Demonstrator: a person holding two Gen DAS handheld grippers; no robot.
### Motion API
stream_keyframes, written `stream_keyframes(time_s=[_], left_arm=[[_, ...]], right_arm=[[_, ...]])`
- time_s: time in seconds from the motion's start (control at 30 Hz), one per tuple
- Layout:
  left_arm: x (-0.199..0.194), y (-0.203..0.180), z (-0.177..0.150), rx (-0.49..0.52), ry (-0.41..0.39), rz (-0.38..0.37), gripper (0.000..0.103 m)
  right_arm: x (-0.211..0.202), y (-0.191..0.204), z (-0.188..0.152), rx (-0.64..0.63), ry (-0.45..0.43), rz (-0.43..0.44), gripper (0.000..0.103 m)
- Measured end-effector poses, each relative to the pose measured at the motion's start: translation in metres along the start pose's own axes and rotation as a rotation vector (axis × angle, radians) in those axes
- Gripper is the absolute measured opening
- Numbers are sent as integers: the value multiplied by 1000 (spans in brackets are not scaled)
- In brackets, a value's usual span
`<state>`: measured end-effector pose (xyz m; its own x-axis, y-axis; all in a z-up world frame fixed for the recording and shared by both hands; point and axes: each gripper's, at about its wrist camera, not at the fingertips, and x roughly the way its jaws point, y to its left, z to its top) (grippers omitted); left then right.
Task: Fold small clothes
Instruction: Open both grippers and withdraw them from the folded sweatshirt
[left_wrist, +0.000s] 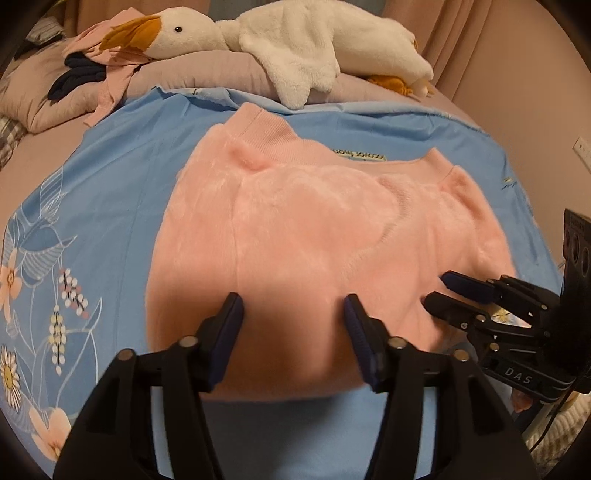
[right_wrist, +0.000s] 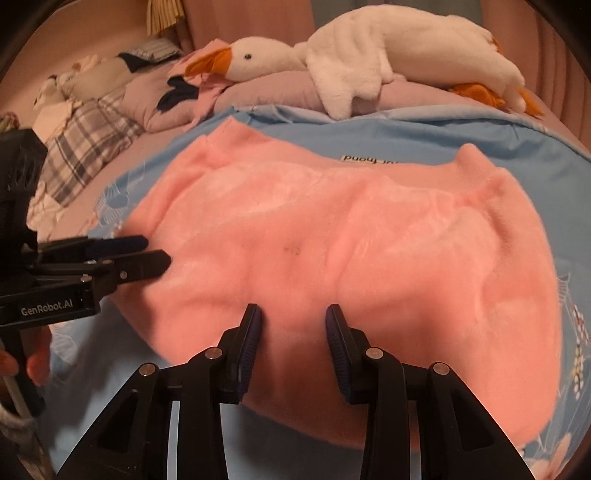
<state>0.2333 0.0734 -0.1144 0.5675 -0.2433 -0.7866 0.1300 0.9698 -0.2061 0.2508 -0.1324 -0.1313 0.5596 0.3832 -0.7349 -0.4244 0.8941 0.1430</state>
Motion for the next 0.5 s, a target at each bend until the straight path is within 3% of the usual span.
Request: stream_keyframes(time_s=[0.2,0.5], left_arm=[[-23,-3,-13,-24,-18,-41,67],[-33,1,-35,-84,31,-92,68]], right_arm=[[-30,-5,-12,76,-60,41,50],[-53,-7,-29,139,-91,68,52]])
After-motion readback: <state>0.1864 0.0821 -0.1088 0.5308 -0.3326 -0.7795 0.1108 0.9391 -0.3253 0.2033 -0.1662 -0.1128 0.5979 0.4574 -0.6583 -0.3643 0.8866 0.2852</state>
